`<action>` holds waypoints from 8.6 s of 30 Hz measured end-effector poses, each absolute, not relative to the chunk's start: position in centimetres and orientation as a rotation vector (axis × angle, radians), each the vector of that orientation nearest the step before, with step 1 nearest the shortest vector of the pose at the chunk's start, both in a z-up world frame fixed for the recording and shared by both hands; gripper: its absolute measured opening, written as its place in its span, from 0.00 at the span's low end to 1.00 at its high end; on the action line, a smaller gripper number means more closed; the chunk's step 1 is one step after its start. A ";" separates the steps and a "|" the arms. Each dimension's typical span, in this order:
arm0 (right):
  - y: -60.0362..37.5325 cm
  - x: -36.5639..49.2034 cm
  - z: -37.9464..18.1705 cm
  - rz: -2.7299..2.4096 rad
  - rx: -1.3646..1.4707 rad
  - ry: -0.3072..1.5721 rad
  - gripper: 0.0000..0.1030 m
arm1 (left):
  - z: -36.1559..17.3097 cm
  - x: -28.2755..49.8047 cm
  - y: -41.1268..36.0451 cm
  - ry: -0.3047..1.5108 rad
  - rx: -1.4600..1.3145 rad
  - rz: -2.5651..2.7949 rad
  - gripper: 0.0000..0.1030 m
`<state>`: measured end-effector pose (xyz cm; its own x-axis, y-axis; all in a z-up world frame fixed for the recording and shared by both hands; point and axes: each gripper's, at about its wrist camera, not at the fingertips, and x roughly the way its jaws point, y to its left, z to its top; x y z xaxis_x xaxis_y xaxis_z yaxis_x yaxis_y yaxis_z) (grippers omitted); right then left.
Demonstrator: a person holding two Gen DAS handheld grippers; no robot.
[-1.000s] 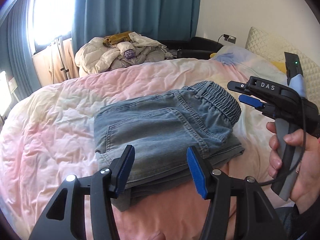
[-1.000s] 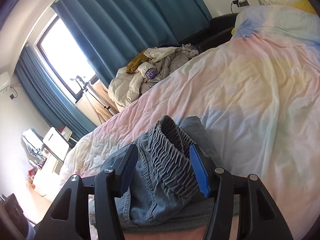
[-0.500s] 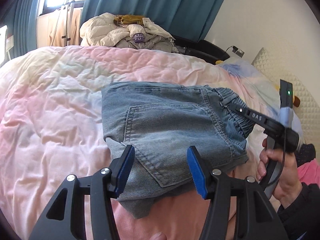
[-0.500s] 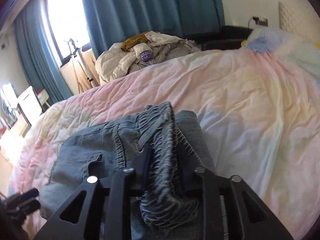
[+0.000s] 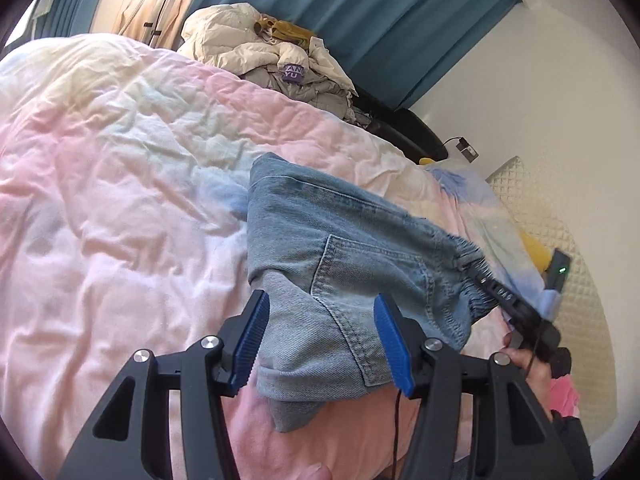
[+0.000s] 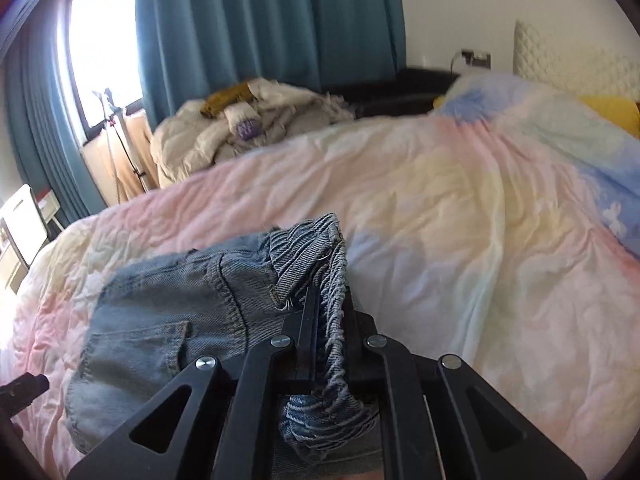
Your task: Fold clothes
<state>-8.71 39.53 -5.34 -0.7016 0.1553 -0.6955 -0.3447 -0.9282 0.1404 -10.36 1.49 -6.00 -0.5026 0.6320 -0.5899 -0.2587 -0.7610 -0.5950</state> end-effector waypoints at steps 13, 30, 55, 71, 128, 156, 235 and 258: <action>42.3 -8.9 -8.9 2.596 -1.202 0.497 0.16 | -10.4 -12.3 3.2 -0.651 -1.337 2.088 0.63; 46.6 -7.1 -13.2 2.437 -1.316 1.156 0.75 | -14.0 -15.2 4.5 -0.769 -1.422 1.944 0.75; 45.5 -9.9 -14.9 2.586 -1.427 1.228 0.86 | -14.3 -16.3 8.3 -0.588 -1.391 1.983 0.79; 41.5 -10.2 -9.3 2.751 -1.284 0.787 0.42 | -10.6 -12.5 9.0 -0.234 -1.253 2.302 0.45; 68.7 21.6 5.0 2.492 -0.423 0.612 0.37 | 4.1 2.4 49.3 0.156 -0.734 1.992 0.34; 73.1 20.9 -12.2 2.301 -0.734 0.774 0.41 | -10.9 -1.4 54.7 0.333 -0.856 1.878 0.36; 26.0 5.5 9.4 3.113 -0.734 0.219 0.75 | 9.9 2.6 1.7 0.076 -0.750 2.852 0.58; 29.3 3.8 6.1 3.034 -0.709 0.196 0.75 | 4.0 -2.0 6.5 0.050 -0.868 2.760 0.58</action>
